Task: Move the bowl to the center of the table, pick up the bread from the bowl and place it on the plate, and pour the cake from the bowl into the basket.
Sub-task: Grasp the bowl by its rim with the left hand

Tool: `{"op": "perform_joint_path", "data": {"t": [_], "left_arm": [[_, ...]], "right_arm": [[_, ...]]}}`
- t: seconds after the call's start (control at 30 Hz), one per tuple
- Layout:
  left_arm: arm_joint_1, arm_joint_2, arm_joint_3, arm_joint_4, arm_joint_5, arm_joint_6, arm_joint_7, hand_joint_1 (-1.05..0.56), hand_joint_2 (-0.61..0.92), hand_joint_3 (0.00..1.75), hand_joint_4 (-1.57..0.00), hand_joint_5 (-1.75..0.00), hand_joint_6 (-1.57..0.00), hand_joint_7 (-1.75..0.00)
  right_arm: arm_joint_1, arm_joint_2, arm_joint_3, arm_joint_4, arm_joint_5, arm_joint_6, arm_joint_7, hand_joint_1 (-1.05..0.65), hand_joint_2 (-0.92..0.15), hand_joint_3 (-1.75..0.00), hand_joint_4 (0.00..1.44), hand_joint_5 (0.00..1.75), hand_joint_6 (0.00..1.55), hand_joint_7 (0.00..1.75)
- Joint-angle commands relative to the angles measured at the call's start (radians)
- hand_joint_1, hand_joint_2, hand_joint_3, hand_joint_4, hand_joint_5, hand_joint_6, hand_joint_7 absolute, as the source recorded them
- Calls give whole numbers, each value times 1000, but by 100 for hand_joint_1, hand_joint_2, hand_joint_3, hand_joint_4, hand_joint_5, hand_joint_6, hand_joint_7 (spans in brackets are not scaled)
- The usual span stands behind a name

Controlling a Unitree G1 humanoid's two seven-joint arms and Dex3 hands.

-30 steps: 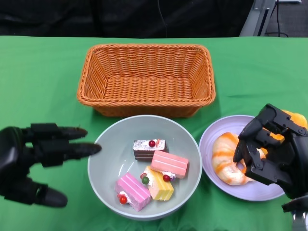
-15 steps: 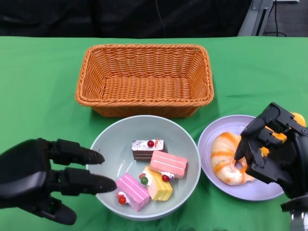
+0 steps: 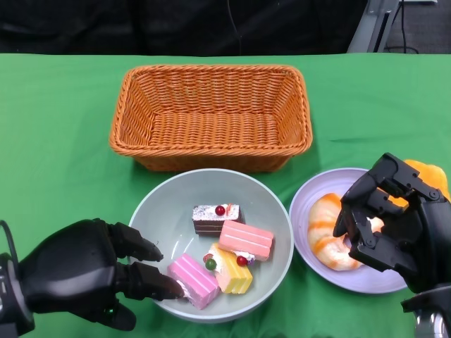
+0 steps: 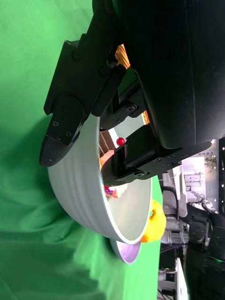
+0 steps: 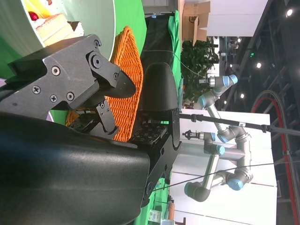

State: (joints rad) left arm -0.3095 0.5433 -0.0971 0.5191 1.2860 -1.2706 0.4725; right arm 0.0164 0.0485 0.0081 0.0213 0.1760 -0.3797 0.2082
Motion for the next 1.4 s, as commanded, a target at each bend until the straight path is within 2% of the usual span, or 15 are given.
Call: {"op": "perform_joint_path", "data": {"t": [0.03, 0.3, 0.5, 0.77, 0.93, 1.2, 1.4], "left_arm": [[-3, 52, -88, -26, 15, 104, 68, -53, 87, 1, -91, -4, -88, -1], [12, 86, -215, -91, -88, 269, 7, -54, 87, 0, -91, -2, -86, 0], [11, 100, -270, -126, -179, 323, -87, -54, 88, 0, -89, 0, -83, 0], [-2, 122, -312, -130, -258, 331, -161, -55, 88, 0, -90, 0, -85, 0], [-9, 130, -325, -122, -277, 327, -168, -55, 88, 0, -90, -1, -86, -1], [-16, 124, -357, -117, -260, 349, -163, -53, 90, 1, -91, -1, -88, -1], [-6, 112, -373, -154, -271, 408, -228, -54, 92, 3, -91, 0, -88, -1]], "right_arm": [[9, 3, -3, -10, -4, -26, -8, 1, -64, -101, 79, 167, 67, 143], [9, -5, -1, -8, -11, -45, -4, 0, -63, -105, 79, 166, 66, 144], [13, -3, 3, -16, -17, -41, -10, 1, -63, -104, 80, 166, 66, 145], [15, 1, 6, -13, -17, -38, -15, 2, -63, -105, 79, 166, 67, 142], [14, 3, 5, -7, -20, -44, -19, 1, -62, -106, 78, 167, 68, 142], [17, 4, 9, -11, -32, -50, -29, 1, -61, -107, 79, 167, 68, 144], [19, 8, 12, -12, -29, -43, -29, 1, -61, -106, 79, 167, 68, 144]]}}
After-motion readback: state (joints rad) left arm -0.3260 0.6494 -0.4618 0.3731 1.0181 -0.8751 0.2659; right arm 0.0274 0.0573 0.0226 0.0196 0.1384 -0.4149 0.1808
